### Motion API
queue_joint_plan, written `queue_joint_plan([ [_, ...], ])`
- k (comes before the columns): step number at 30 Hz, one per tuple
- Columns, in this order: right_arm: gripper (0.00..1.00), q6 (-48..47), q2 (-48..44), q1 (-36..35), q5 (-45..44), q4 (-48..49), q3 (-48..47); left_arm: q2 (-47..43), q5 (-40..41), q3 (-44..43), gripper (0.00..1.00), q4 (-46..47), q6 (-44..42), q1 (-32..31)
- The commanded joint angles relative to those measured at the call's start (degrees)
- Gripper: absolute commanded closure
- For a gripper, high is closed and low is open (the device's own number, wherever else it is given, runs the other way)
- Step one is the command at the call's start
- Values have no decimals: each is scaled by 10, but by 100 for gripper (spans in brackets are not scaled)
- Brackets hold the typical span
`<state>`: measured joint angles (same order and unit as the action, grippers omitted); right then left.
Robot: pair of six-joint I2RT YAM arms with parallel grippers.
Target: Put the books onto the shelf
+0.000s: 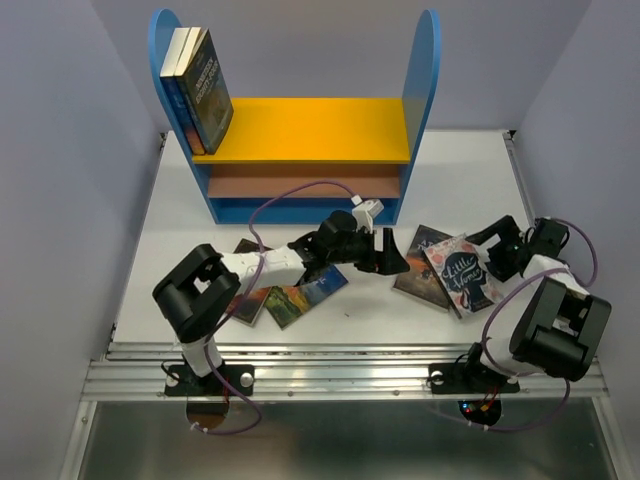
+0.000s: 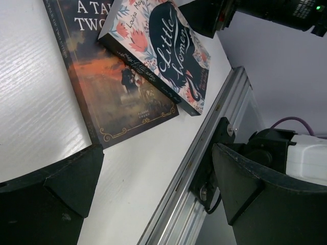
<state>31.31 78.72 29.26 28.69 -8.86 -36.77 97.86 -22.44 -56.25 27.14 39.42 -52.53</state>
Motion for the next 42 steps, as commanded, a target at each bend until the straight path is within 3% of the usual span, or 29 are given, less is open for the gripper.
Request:
queue_joint_plan([
  [1, 0, 1, -37, -18, 34, 0, 20, 13, -16, -23, 1, 27, -6, -5],
  [5, 0, -5, -60, -32, 59, -29, 37, 30, -16, -26, 1, 29, 0, -11],
  [8, 0, -16, -93, -69, 38, -81, 48, 46, -18, -30, 1, 29, 4, -14],
  [14, 0, 11, -148, -151, 18, -94, 84, 71, -16, -34, 1, 29, 14, -15],
  [21, 0, -5, -180, -157, 20, -149, 84, 94, -3, -51, 1, 6, 7, -16],
  [32, 1, -5, -196, -168, 68, -142, 120, 131, 31, -58, 9, -50, -1, -18],
  [42, 15, -5, -204, -191, 107, -145, 150, 152, 20, -81, 22, -25, 6, -26],
])
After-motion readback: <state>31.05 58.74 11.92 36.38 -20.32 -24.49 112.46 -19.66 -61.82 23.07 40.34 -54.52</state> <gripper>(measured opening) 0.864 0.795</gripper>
